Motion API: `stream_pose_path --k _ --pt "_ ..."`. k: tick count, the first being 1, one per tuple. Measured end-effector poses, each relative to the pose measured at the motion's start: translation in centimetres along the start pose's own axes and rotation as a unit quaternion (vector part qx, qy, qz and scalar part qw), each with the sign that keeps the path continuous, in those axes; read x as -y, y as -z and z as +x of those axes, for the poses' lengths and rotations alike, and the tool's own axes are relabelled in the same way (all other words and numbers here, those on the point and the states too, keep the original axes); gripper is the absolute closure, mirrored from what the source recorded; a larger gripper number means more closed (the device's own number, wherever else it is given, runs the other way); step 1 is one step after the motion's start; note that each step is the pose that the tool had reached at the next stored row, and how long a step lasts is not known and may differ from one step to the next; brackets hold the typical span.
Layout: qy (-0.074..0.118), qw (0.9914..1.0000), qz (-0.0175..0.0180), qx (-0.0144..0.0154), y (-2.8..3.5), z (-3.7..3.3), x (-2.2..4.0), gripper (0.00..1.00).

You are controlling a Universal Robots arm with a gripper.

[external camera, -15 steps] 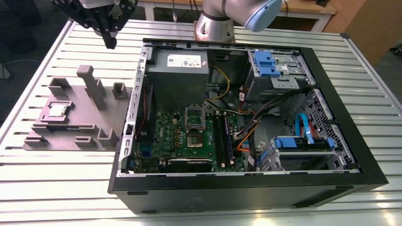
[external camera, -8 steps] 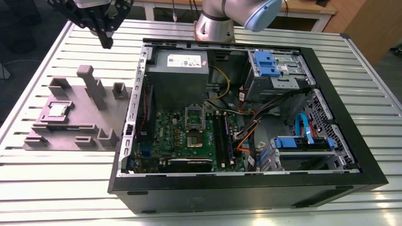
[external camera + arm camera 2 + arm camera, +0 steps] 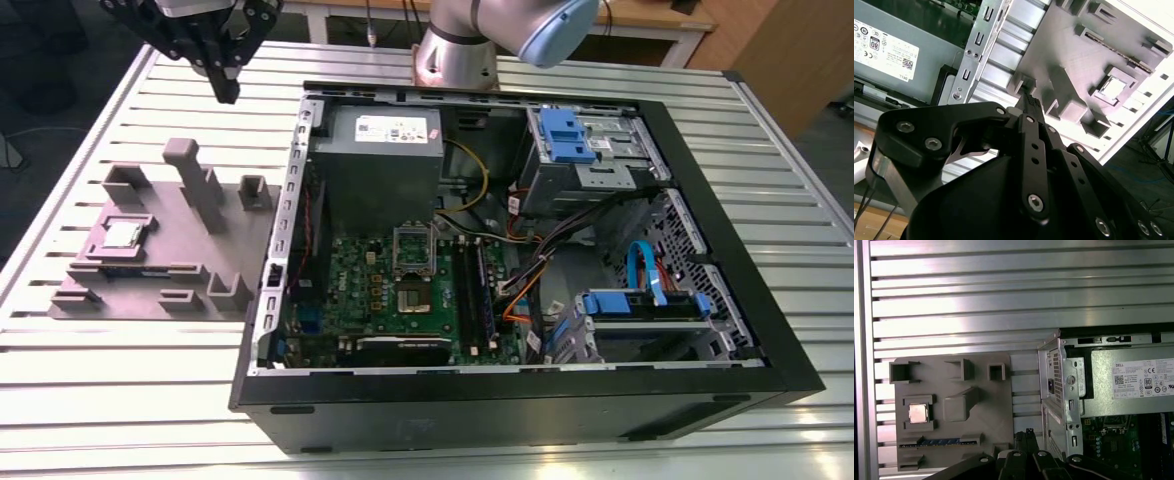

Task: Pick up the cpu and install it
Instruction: 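Reach for the cpu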

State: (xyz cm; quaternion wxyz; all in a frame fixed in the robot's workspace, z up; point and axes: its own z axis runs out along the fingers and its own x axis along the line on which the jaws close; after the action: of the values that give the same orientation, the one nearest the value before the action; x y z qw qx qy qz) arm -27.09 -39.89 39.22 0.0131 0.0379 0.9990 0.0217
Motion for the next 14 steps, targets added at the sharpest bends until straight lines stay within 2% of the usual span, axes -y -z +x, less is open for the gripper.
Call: stream_pose_path --k 14 --pt "0.0 1.0 0.0 0.0 0.01 0.29 0.02 0.89"
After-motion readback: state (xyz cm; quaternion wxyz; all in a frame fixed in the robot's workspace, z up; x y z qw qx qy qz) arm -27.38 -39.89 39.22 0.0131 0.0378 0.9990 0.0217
